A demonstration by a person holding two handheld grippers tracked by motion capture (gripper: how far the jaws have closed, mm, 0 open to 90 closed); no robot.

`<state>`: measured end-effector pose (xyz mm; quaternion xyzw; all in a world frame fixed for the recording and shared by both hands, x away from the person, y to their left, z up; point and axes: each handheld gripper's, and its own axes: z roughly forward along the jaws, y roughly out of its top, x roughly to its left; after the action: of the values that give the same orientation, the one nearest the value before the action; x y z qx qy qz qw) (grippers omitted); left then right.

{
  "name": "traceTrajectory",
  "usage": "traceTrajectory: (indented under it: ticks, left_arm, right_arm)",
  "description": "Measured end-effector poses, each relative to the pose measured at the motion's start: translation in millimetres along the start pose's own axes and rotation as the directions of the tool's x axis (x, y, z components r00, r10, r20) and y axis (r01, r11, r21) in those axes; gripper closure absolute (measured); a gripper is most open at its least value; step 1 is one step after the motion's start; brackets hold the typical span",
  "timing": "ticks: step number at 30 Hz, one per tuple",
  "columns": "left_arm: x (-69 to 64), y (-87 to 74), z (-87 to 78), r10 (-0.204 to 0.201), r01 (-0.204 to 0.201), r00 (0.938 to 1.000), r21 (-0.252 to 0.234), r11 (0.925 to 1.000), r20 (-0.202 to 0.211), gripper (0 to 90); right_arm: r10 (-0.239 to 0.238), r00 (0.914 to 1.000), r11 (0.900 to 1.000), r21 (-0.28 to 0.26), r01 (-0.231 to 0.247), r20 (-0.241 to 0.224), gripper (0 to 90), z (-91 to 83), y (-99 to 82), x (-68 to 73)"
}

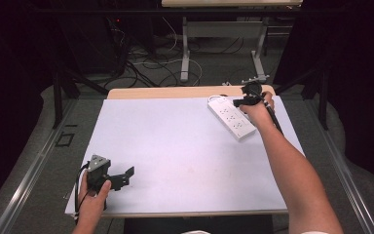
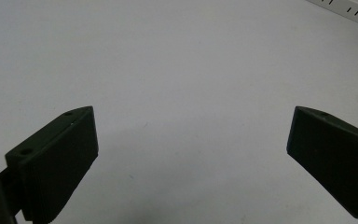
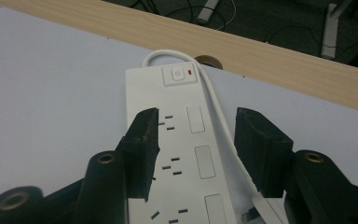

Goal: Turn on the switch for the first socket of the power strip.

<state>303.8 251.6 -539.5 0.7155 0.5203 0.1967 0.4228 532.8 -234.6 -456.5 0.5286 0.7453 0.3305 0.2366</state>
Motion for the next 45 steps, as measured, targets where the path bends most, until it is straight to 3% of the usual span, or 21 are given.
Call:
traceTrajectory:
  ticks: [9,19,27,36,45]
  left_arm:
    - [-0.4,-0.7,-1.5,0.006,-0.006,1.0000,0.001,1.0000,0.000,2.0]
    - [-0.7,-1.4,-1.7,0.005,-0.005,1.0000,0.004,1.0000,0.001,2.2]
    - [-1.0,-1.5,-2.5,0.014,-0.014,0.9999,-0.005,0.9999,-0.003,2.2]
    - [-0.8,-3.0,-7.0,0.009,-0.009,0.9999,-0.010,0.9999,-0.009,2.2]
    - [-0.3,-4.7,-11.0,0.003,-0.003,0.9999,-0.011,0.9999,-0.014,2.4]
  right_arm:
    - [0.028,0.9989,0.9996,-0.007,-0.028,0.038,53.1,7.5,0.8,-1.2]
    - [0.015,0.9988,0.9989,-0.045,-0.013,0.047,57.4,15.6,2.9,-6.3]
    - [0.025,0.9989,0.9972,-0.071,-0.023,0.039,61.6,22.5,4.2,-9.1]
    - [0.015,0.9997,0.9979,-0.063,-0.014,0.017,69.3,32.3,3.0,-10.2]
    - [0.003,1.0000,0.9984,-0.056,-0.002,0.003,73.3,41.5,1.5,-2.9]
